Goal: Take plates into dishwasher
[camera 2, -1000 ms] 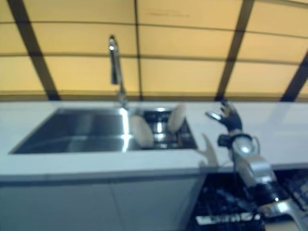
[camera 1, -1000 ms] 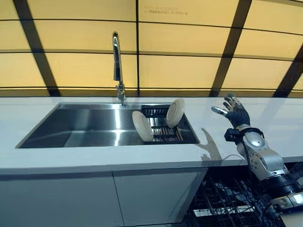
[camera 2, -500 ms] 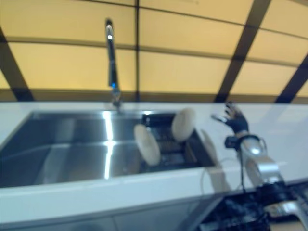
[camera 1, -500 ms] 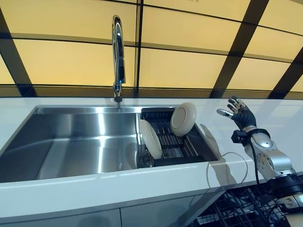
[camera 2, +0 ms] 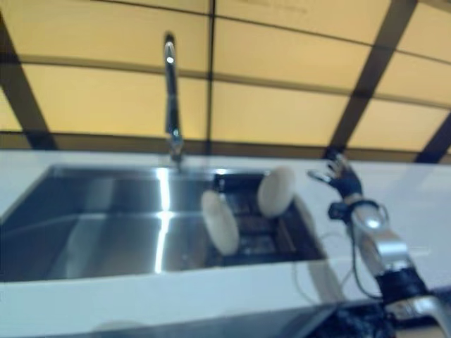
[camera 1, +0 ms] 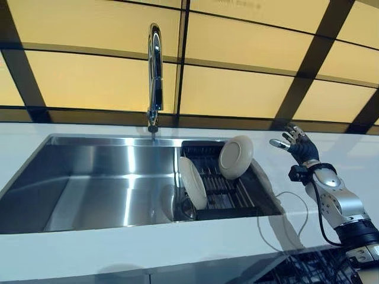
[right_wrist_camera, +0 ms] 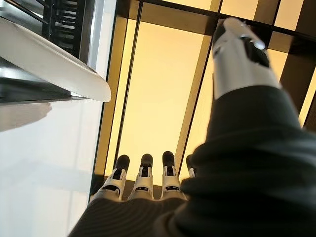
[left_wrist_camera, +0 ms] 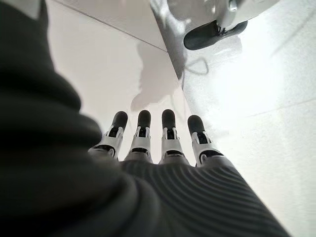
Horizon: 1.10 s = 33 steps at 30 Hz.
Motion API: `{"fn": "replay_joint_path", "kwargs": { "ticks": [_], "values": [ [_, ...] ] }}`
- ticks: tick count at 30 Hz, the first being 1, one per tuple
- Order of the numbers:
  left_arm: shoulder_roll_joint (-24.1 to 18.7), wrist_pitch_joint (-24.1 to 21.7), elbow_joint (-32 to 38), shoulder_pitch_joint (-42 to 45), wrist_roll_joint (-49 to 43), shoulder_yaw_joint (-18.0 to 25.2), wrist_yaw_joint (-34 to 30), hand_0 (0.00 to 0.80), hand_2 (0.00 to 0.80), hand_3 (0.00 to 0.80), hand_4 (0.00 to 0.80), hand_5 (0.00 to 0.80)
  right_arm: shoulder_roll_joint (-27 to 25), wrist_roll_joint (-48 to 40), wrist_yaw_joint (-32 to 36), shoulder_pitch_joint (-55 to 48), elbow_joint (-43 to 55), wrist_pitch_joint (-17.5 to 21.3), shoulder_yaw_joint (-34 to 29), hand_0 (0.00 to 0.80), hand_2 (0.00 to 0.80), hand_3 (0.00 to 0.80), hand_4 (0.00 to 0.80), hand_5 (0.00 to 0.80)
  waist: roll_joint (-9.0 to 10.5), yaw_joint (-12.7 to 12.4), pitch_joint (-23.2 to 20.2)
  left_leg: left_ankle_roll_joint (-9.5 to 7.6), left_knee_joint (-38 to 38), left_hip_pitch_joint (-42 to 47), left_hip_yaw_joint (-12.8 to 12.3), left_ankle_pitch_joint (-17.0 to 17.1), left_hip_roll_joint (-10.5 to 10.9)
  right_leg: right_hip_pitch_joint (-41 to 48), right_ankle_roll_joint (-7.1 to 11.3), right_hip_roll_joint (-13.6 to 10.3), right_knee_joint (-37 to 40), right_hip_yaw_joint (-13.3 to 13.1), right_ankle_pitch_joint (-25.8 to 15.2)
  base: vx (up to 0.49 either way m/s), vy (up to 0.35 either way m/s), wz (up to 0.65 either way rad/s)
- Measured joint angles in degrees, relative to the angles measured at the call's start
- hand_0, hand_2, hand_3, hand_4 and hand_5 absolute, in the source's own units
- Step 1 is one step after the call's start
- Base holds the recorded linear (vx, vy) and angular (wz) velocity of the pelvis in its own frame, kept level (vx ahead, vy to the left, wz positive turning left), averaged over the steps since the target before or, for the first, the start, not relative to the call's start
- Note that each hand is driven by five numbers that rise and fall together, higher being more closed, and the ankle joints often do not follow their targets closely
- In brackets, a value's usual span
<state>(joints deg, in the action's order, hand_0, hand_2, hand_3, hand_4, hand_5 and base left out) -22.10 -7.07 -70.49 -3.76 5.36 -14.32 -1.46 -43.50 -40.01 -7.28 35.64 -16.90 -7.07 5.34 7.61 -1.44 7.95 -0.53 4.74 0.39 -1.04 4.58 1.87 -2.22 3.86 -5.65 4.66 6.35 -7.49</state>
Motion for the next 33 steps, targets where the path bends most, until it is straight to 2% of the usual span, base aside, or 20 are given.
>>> {"fn": "replay_joint_path", "kwargs": {
  "ticks": [4, 8, 17, 29, 33],
  "values": [
    [0.70, 0.10, 0.99, 0.50, -0.04, 0.04, -0.30, 0.000, 0.000, 0.000, 0.000, 0.000, 0.06, 0.03, 0.14, 0.17, 0.01, -1.55, 0.09, 0.000, 0.000, 0.000, 0.000, 0.000, -0.12, -1.02, 0.06, 2.07, 0.00, 0.28, 0.37, -0.50, -2.33, 0.53, -1.27, 2.62, 0.24, 0.55, 0.46, 0.049, -0.082, -0.03],
    [2.01, 0.00, 3.72, 0.28, -0.05, -0.20, -0.96, 0.000, 0.000, 0.000, 0.000, 0.000, 0.12, 0.07, 0.11, 0.18, 0.01, -3.42, 0.35, 0.000, 0.000, 0.000, 0.000, 0.000, -0.67, -0.89, 0.42, 2.74, 0.05, 1.12, 0.77, -0.77, -3.01, 1.51, -2.08, 3.40, 0.25, 0.90, 1.04, 0.013, -0.057, 0.03],
    [2.03, 0.07, 3.86, 0.34, -0.05, -0.20, -0.79, 0.000, 0.000, 0.000, 0.000, 0.000, 0.14, -0.23, 0.48, 0.30, -0.01, -7.20, 2.40, 0.000, 0.000, 0.000, 0.000, 0.000, -1.81, -1.11, 1.17, 2.84, 0.06, 1.06, 1.23, -0.85, -3.25, 1.73, -2.13, 3.44, 0.26, 1.64, 1.44, 0.003, -0.028, 0.04],
    [2.19, 0.07, 3.86, 0.19, -0.04, -0.28, -0.81, 0.000, 0.000, 0.000, 0.000, 0.000, 0.05, -4.52, 1.60, 3.06, -3.74, -13.15, 4.91, 0.000, 0.000, 0.000, 0.000, 0.000, -1.83, -1.08, 1.18, 2.88, 0.05, 1.71, 1.28, -0.87, -3.28, 2.42, -2.30, 3.49, 0.26, 1.92, 1.55, 0.003, 0.000, 0.00],
    [2.20, 0.08, 3.88, 0.06, -0.02, -0.42, -0.80, 0.000, 0.000, 0.000, 0.000, 0.000, 0.09, -4.51, 1.60, 4.60, -4.34, -13.64, 6.68, 0.000, 0.000, 0.000, 0.000, 0.000, -1.84, -1.05, 1.18, 2.92, 0.08, 2.02, 1.33, -0.92, -3.28, 3.01, -2.43, 3.47, 0.29, 2.02, 1.66, 0.000, 0.000, 0.00]
  ]
}}
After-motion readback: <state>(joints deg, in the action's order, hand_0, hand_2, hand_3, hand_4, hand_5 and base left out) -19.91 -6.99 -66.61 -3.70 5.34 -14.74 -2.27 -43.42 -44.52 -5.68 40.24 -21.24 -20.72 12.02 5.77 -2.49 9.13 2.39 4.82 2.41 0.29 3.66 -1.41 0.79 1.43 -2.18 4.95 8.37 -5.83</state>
